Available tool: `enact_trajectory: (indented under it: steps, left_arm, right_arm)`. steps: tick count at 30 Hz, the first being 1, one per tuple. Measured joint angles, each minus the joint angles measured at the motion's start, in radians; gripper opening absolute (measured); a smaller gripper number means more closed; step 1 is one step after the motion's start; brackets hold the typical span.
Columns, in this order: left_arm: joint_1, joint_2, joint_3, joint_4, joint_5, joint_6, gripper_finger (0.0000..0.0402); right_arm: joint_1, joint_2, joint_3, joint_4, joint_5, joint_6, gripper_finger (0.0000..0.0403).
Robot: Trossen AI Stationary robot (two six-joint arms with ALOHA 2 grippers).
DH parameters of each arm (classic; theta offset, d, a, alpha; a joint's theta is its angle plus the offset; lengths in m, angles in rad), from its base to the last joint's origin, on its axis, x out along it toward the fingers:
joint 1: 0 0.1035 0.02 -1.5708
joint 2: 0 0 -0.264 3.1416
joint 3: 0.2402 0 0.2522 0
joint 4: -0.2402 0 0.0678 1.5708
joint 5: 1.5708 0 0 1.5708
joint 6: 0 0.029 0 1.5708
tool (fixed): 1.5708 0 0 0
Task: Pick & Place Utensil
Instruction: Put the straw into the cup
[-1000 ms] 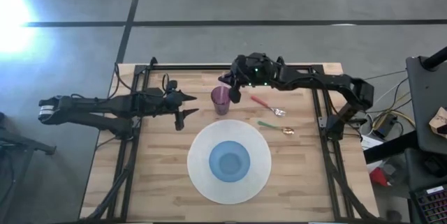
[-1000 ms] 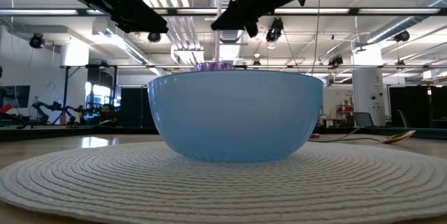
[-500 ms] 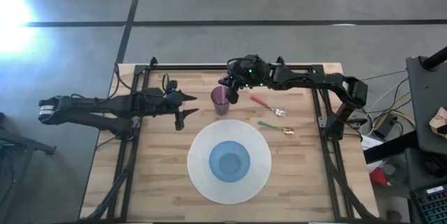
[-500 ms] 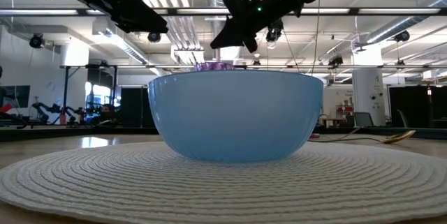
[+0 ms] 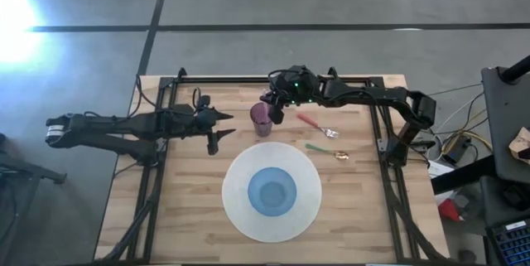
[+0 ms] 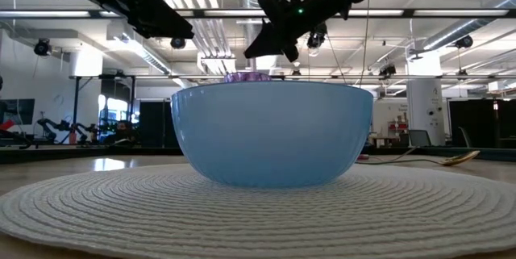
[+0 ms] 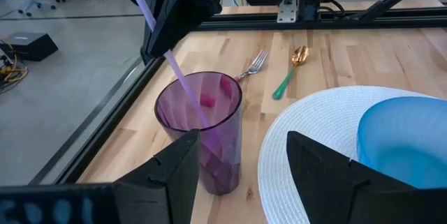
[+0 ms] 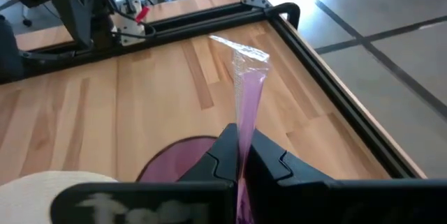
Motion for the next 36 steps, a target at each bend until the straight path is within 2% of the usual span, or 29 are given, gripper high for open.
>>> enact_trajectory:
  steps: [6, 14, 22, 36]
  left_arm:
    - [0.0, 0.0, 0.0, -0.001, 0.0, 0.003, 0.0207]
    - [0.0, 0.0, -0.001, -0.009, 0.0, 0.009, 0.0207]
    - [0.001, 0.0, -0.001, -0.022, 0.0, 0.01, 0.0207]
    - [0.001, 0.0, -0.002, -0.023, 0.0, 0.011, 0.0207]
  right_arm:
    - [0.0, -0.001, 0.0, -0.015, 0.0, 0.003, 0.0016]
    - [0.0, -0.001, 0.022, -0.024, 0.0, 0.002, 0.008]
    - [0.0, -0.002, 0.101, -0.163, 0.008, -0.037, 0.0134]
    - [0.0, -0.004, 0.182, -0.33, 0.011, -0.077, 0.0199]
